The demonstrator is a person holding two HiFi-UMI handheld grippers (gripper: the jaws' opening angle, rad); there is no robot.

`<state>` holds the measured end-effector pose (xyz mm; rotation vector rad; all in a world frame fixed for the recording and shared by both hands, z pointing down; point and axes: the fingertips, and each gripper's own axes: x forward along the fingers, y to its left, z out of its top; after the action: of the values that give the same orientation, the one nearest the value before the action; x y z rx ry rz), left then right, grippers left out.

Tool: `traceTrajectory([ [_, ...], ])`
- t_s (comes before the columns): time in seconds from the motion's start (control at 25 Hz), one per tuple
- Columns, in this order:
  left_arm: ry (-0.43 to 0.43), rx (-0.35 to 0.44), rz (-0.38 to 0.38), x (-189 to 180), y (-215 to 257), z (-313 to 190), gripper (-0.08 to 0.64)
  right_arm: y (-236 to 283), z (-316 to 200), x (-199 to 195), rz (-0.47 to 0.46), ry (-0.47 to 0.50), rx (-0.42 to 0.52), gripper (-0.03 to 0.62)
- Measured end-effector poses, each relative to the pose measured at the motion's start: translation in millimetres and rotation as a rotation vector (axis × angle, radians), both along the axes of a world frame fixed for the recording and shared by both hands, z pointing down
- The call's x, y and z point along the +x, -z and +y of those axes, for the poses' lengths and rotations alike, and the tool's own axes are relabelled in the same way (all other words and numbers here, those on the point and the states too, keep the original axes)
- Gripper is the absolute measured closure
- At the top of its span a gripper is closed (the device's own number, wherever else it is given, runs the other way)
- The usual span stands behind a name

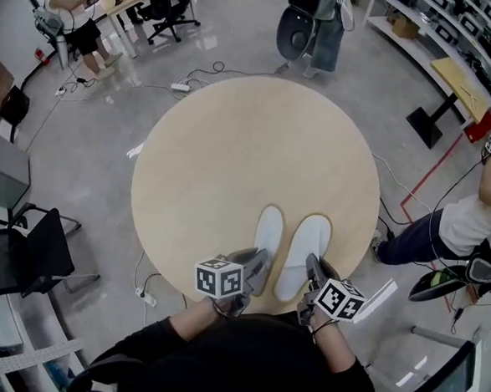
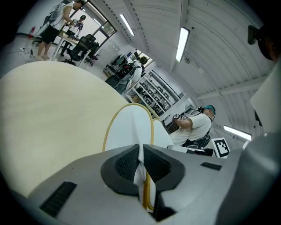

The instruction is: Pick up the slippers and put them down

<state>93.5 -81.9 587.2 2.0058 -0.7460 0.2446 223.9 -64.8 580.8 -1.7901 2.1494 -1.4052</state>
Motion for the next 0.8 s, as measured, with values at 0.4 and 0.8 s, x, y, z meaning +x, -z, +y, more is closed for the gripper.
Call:
traceTrajectory([
  [0.4,0.070,0.150,0.068,-103.1,58.3,17.4,0.528,68.9,17.3,-91.6,0.068,0.041,0.133,0.563],
  [0.8,0.165,0.260,0.098,-180.6,111.2,21.0,0.528,117.6,24.5,-152.9,0.061,0.091,0.247,0.563],
])
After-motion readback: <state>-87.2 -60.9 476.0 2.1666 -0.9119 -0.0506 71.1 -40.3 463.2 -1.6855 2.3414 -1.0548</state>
